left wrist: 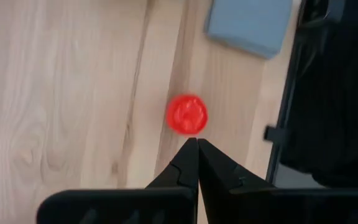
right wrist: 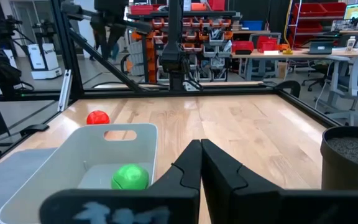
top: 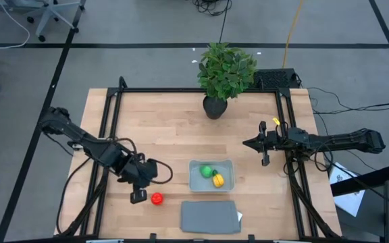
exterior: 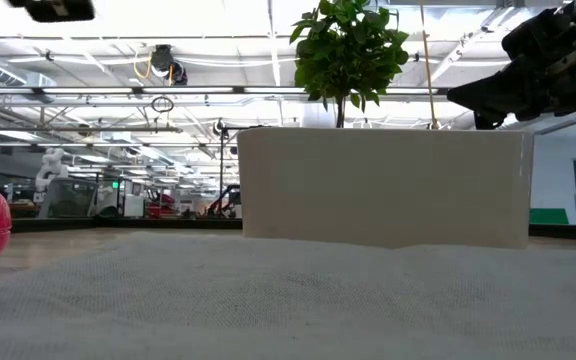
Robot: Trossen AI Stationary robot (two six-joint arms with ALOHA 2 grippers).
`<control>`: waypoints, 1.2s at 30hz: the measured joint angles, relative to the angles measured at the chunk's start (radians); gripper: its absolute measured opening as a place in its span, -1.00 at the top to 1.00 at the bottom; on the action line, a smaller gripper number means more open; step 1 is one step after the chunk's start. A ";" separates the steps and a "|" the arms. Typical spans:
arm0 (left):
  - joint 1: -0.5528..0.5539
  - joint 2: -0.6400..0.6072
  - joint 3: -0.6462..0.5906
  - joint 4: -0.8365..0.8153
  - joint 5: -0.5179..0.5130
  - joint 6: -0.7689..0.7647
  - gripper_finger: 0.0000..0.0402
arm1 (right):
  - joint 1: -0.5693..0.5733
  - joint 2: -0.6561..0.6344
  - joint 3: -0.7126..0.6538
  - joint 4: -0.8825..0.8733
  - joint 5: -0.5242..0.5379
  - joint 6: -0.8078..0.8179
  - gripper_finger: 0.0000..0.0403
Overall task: Pick and placing Produce into tupperware
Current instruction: Put the tomato into the bin
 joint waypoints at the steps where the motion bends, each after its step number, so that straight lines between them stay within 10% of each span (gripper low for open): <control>1: -0.006 0.006 0.000 -0.012 0.005 -0.010 0.99 | 0.000 0.000 0.000 -0.001 0.000 -0.001 1.00; 17: -0.016 0.019 0.000 0.000 -0.002 0.002 0.72 | 0.000 0.000 0.000 0.004 0.002 -0.010 1.00; 36: -0.028 0.033 0.000 0.122 0.018 0.049 -0.42 | 0.000 0.000 0.000 0.004 0.002 -0.008 1.00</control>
